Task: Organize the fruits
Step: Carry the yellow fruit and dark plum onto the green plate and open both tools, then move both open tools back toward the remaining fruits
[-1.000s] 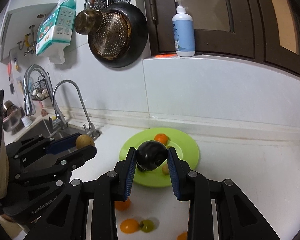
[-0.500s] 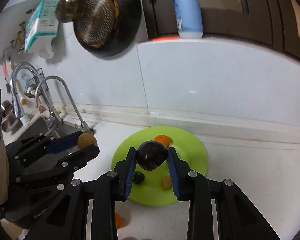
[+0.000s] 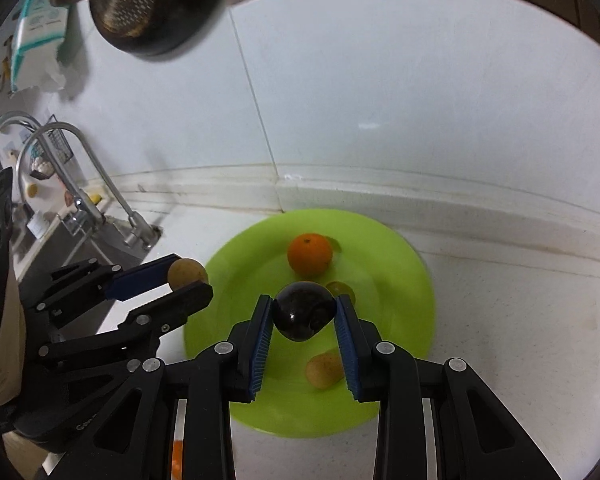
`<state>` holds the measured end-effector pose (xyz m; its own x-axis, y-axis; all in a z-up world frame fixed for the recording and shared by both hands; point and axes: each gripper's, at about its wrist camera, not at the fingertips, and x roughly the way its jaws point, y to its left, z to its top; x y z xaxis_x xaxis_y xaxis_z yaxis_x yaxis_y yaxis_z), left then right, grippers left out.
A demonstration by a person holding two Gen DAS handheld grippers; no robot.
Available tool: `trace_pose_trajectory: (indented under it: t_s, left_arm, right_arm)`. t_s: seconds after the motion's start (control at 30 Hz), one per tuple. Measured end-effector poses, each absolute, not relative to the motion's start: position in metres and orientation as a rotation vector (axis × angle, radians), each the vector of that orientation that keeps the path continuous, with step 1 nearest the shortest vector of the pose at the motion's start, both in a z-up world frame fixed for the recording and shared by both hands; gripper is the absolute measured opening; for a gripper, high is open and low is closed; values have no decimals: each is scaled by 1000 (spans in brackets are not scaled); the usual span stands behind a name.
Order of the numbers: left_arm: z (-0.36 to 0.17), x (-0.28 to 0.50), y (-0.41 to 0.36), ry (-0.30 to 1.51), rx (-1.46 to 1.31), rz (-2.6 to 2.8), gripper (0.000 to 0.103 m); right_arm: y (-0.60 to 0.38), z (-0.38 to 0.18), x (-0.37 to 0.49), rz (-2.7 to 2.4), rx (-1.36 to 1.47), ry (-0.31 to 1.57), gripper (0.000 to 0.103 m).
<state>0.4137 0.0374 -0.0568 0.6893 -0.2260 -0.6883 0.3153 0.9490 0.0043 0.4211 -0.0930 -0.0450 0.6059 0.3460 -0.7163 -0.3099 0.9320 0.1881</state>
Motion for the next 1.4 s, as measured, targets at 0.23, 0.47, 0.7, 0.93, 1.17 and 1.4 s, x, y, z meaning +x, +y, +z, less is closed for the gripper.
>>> trace_pose_trajectory:
  t_s: [0.23, 0.47, 0.7, 0.93, 1.17, 1.4]
  left_arm:
    - [-71, 425, 34, 786, 133, -310, 30]
    - [-72, 428, 35, 787, 139, -290, 43]
    - [-50, 405, 44, 749, 117, -252, 50]
    - [-15, 359, 43, 661, 126, -248, 64]
    - [9, 315, 39, 597, 133, -247, 74]
    - [18, 275, 34, 572, 130, -255, 77]
  right_arm:
    - [-93, -56, 429, 383, 47, 865, 33]
    - [-91, -57, 432, 382, 43, 867, 33]
    - [-95, -45, 417, 339, 17, 816, 42]
    - [-104, -11, 377, 315, 6, 707, 49]
    - [-116, 20, 328, 291, -1, 616, 58]
    - [-126, 32, 287, 256, -4, 573, 64]
